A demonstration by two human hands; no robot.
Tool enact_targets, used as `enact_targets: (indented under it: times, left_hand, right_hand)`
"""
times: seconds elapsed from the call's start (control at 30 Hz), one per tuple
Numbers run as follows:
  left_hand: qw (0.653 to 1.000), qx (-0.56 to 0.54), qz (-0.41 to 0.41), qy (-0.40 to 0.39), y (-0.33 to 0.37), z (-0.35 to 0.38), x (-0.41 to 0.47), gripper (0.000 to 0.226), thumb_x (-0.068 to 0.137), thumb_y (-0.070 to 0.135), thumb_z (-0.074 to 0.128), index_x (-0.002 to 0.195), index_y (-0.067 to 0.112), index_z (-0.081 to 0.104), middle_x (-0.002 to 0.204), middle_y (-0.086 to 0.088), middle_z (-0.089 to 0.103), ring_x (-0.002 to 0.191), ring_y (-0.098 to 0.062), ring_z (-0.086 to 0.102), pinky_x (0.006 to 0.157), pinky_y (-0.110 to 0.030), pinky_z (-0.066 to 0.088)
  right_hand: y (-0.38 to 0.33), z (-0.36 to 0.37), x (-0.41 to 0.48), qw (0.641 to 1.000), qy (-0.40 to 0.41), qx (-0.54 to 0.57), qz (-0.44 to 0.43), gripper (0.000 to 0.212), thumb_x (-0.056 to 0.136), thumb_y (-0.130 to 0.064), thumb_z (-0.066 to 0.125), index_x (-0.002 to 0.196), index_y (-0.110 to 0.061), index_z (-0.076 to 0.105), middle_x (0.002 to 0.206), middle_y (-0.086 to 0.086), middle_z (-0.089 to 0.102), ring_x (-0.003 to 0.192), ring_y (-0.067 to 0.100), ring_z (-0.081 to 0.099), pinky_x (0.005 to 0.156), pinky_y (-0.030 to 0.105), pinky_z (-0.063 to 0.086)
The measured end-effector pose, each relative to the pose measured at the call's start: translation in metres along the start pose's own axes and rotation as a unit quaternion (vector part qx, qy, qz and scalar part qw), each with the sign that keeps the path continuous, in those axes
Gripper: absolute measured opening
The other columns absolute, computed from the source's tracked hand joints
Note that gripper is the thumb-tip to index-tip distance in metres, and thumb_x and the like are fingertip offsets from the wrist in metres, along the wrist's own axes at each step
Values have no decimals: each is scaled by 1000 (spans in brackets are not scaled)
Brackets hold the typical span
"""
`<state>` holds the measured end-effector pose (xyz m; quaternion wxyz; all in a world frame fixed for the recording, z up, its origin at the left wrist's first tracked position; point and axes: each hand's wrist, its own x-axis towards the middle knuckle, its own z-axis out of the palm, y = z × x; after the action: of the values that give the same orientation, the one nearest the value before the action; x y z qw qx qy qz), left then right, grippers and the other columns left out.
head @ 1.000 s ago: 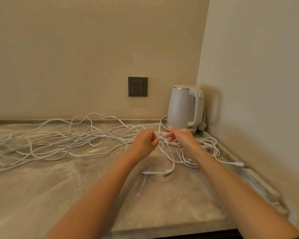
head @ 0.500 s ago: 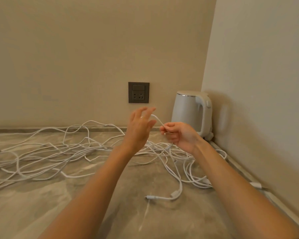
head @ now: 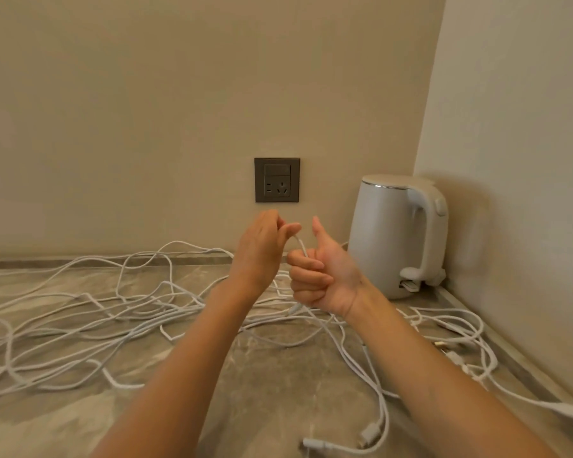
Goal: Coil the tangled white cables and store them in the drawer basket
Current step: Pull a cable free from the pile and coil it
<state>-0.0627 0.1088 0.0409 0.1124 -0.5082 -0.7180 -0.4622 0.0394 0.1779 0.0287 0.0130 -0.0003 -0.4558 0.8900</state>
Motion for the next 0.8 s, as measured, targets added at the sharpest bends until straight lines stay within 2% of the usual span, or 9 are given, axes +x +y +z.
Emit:
enact_targets:
  times: [0.13, 0.2, 0.3, 0.37, 0.47, 0.53, 0.6, 0.7, 0.8]
  left_hand:
    - [999, -26, -19, -43, -2, -2, 2, 34, 95, 30, 46, 64, 17, 41, 61, 3, 42, 60, -16, 37, 58, -30, 22]
    - [995, -55, -24, -82, -2, 0, 0, 40, 98, 24, 41, 58, 17, 44, 56, 1, 46, 54, -14, 42, 57, -31, 30]
    - [992, -40, -20, -122, 1, 10, -5, 31, 95, 10, 40, 68, 7, 53, 74, -22, 63, 73, -35, 58, 67, -42, 44]
    - [985, -17, -30, -167, 6, 15, -10, 27, 91, 4, 42, 67, 11, 51, 79, -23, 66, 81, -35, 61, 73, -39, 45]
    - [965, 27, -21, -259, 14, 18, -12, 26, 85, -4, 44, 68, 13, 55, 62, -6, 60, 84, -31, 62, 77, -35, 47]
    - [951, 60, 5, -305, 18, 19, -13, 21, 86, -5, 47, 81, 9, 62, 58, 6, 51, 90, -28, 61, 82, -35, 47]
    - [935, 78, 20, -346, 20, 18, -15, 19, 92, 2, 46, 88, 5, 64, 59, 6, 52, 90, -25, 62, 83, -34, 47]
    - [903, 63, -5, -424, 21, 14, -18, 38, 100, 23, 35, 74, 10, 59, 63, -5, 62, 67, -16, 60, 68, -19, 43]
    - [891, 62, -12, -450, 25, 7, -19, 39, 100, 28, 36, 71, 11, 56, 55, -3, 55, 51, -15, 55, 63, -23, 46]
  right_hand:
    - [-5, -3, 8, 994, -87, 69, -15, 86, 83, -78, 9, 39, -12, 44, 30, -3, 26, 32, 9, 16, 34, 18, 20]
    - [-12, -6, 10, 981, -152, 119, -15, 87, 80, -78, 17, 47, -5, 50, 37, 2, 28, 37, 13, 24, 40, 23, 24]
    - [-23, -11, 5, 970, -174, 159, -52, 74, 79, -70, 35, 57, -2, 52, 46, 7, 32, 45, 16, 28, 45, 27, 24]
    - [-31, -12, -4, 973, -129, 161, -100, 63, 83, -61, 40, 57, -4, 49, 44, 6, 34, 45, 14, 25, 43, 27, 24]
    - [-36, -14, -14, 971, 8, 157, -181, 56, 84, -57, 36, 53, -11, 41, 42, 2, 35, 40, 10, 21, 37, 21, 23]
    - [-34, -15, -16, 962, 45, 168, -212, 50, 82, -52, 39, 55, -10, 43, 47, 1, 34, 38, 11, 29, 39, 19, 23]
    - [-33, -16, -15, 954, 56, 178, -234, 45, 77, -48, 44, 57, -8, 46, 52, 2, 36, 42, 12, 34, 44, 18, 24]
    - [-35, -19, -18, 936, 107, 178, -285, 44, 81, -46, 43, 61, -7, 48, 58, 5, 38, 49, 15, 36, 53, 20, 28]
    - [-38, -22, -21, 930, 155, 136, -305, 48, 88, -50, 35, 66, -8, 46, 62, 7, 39, 56, 17, 33, 58, 24, 27]
